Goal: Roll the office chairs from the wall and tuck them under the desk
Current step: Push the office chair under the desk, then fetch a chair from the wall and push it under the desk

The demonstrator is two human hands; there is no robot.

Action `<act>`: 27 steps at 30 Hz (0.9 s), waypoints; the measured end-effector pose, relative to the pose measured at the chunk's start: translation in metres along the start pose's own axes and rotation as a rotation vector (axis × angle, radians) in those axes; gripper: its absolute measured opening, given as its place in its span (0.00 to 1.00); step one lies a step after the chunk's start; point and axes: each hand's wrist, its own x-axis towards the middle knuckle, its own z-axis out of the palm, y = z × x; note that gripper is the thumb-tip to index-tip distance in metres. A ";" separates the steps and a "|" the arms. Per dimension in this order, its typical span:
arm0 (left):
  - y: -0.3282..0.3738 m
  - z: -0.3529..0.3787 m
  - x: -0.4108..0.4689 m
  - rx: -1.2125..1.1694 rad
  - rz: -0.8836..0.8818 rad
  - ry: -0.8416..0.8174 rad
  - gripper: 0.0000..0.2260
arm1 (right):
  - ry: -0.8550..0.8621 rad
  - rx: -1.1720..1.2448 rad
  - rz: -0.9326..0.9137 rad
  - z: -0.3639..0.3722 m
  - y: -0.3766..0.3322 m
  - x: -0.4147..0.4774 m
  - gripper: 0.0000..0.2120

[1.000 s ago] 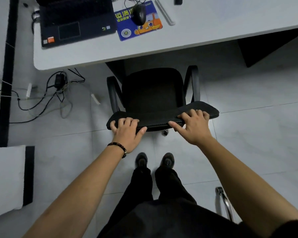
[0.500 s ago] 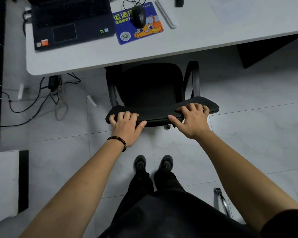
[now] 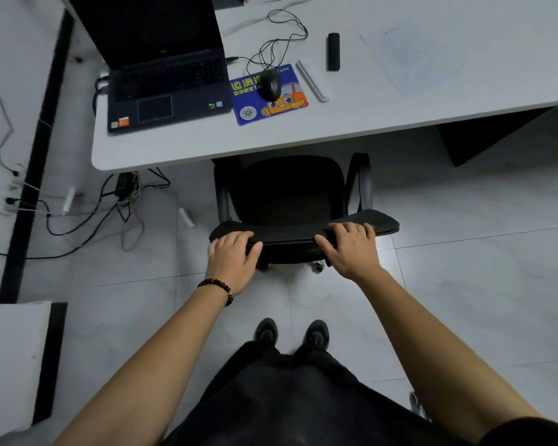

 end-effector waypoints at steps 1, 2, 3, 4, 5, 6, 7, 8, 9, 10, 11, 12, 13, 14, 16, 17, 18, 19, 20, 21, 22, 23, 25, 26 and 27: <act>0.000 -0.007 -0.011 -0.062 0.004 0.044 0.22 | 0.041 0.068 0.005 -0.002 -0.002 -0.008 0.27; -0.001 -0.015 -0.022 -0.117 0.012 0.082 0.22 | 0.087 0.149 0.018 -0.005 -0.005 -0.017 0.26; -0.003 -0.023 -0.033 -0.161 0.017 0.114 0.22 | 0.125 0.238 0.038 -0.007 -0.008 -0.028 0.25; -0.006 -0.031 -0.045 -0.201 0.012 0.138 0.22 | 0.153 0.322 0.065 -0.009 -0.011 -0.039 0.25; -0.010 -0.038 -0.055 -0.239 0.010 0.154 0.22 | 0.183 0.387 0.102 -0.011 -0.015 -0.054 0.25; -0.014 -0.046 -0.065 -0.278 0.003 0.161 0.21 | 0.210 0.429 0.139 -0.011 -0.019 -0.069 0.24; -0.019 -0.052 -0.072 -0.321 -0.013 0.158 0.20 | 0.232 0.454 0.170 -0.011 -0.024 -0.083 0.24; -0.025 -0.056 -0.077 -0.359 -0.010 0.138 0.20 | 0.258 0.475 0.208 -0.010 -0.031 -0.100 0.24; -0.029 -0.061 -0.081 -0.389 0.005 0.107 0.20 | 0.282 0.498 0.251 -0.008 -0.038 -0.116 0.24; -0.035 -0.063 -0.082 -0.407 0.027 0.065 0.20 | 0.305 0.523 0.302 -0.004 -0.046 -0.131 0.24; -0.041 -0.065 -0.083 -0.414 0.060 0.019 0.20 | 0.324 0.545 0.356 0.002 -0.055 -0.147 0.25; -0.046 -0.066 -0.083 -0.418 0.087 -0.026 0.20 | 0.333 0.564 0.406 0.009 -0.062 -0.162 0.25; -0.053 -0.066 -0.081 -0.416 0.125 -0.091 0.20 | 0.349 0.590 0.475 0.019 -0.072 -0.180 0.25; -0.059 -0.066 -0.079 -0.410 0.168 -0.164 0.20 | 0.369 0.619 0.544 0.031 -0.082 -0.198 0.24; -0.069 -0.062 -0.076 -0.387 0.246 -0.313 0.20 | 0.401 0.673 0.677 0.057 -0.104 -0.239 0.24; -0.072 -0.060 -0.075 -0.372 0.283 -0.369 0.20 | 0.401 0.689 0.725 0.070 -0.114 -0.259 0.24; -0.074 -0.056 -0.076 -0.345 0.336 -0.434 0.20 | 0.402 0.699 0.779 0.083 -0.124 -0.281 0.25; -0.075 -0.053 -0.078 -0.306 0.403 -0.490 0.20 | 0.406 0.711 0.835 0.094 -0.133 -0.304 0.25; -0.074 -0.049 -0.082 -0.264 0.477 -0.535 0.20 | 0.419 0.724 0.893 0.104 -0.142 -0.327 0.25; -0.070 -0.047 -0.088 -0.232 0.552 -0.573 0.20 | 0.442 0.731 0.955 0.112 -0.150 -0.350 0.25; -0.065 -0.045 -0.094 -0.214 0.611 -0.600 0.20 | 0.475 0.739 1.010 0.119 -0.157 -0.370 0.26; -0.056 -0.042 -0.103 -0.197 0.676 -0.625 0.20 | 0.528 0.746 1.073 0.124 -0.164 -0.392 0.26; -0.032 -0.036 -0.128 -0.165 0.799 -0.661 0.20 | 0.660 0.759 1.198 0.132 -0.176 -0.435 0.27; -0.018 -0.032 -0.144 -0.160 0.854 -0.677 0.20 | 0.727 0.771 1.255 0.135 -0.182 -0.457 0.27; -0.005 -0.028 -0.159 -0.171 0.896 -0.689 0.20 | 0.784 0.786 1.297 0.138 -0.186 -0.475 0.26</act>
